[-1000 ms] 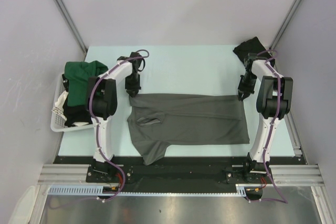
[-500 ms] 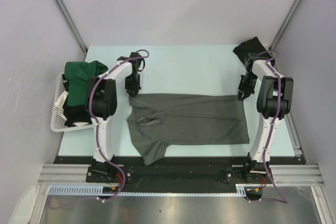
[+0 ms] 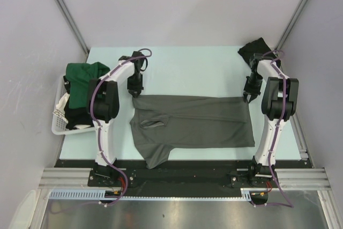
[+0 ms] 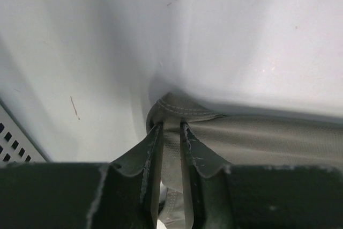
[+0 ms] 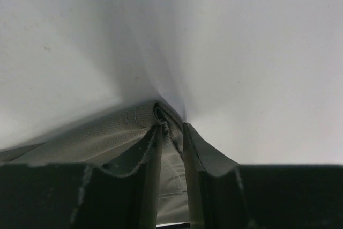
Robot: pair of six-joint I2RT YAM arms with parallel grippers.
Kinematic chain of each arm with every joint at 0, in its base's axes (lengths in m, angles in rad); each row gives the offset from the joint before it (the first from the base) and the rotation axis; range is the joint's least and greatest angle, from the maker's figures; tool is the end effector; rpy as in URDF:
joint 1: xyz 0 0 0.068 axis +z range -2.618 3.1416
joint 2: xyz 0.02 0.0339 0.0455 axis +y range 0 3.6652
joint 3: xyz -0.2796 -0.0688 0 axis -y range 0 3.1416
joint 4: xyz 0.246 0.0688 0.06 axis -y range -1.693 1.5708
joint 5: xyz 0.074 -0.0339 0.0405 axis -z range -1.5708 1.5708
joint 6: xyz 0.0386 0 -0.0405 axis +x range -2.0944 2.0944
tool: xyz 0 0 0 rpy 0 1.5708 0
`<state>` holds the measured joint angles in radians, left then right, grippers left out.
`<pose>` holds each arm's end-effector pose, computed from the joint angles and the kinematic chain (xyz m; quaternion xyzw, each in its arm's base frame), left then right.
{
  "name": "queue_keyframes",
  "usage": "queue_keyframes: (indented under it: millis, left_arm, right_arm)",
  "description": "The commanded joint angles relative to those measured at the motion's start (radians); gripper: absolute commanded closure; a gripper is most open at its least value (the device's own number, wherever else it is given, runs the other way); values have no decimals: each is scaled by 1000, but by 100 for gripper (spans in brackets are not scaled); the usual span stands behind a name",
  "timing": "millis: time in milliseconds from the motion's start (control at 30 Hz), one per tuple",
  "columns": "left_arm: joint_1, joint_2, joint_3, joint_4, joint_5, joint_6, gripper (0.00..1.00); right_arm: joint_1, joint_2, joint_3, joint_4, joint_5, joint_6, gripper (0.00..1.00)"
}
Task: Fold and stack the t-shirts
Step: Fold the flattened tshirt in 1/3 of the way
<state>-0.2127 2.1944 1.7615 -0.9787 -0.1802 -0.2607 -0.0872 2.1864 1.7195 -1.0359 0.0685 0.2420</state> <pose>0.4408 -0.0881 0.1812 -0.0310 0.9923 0.0686 0.0980 0.4339 -0.0406 0.1724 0.1648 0.9851 -0.0315 0.0365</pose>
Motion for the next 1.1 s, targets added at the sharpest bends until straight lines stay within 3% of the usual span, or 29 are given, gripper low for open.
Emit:
queue_keyframes:
  millis: [0, 467, 500, 767, 1067]
  left_arm:
    - [7, -88, 75, -17, -4, 23, 76]
    - [-11, -157, 95, -52, 19, 44, 76]
    - [-14, -177, 86, -45, 25, 44, 76]
    - [-62, -213, 16, -18, 91, 41, 77]
    - [-180, -255, -22, 18, 110, 21, 99]
  right_arm:
    - [13, 15, 71, 4, 80, -9, 71]
    - [56, -23, 172, -35, 120, -7, 44]
    - [58, -31, 172, -38, 123, -6, 1]
    - [73, -88, 172, -35, 139, -6, 0]
    - [61, -152, 80, 23, 12, -30, 0]
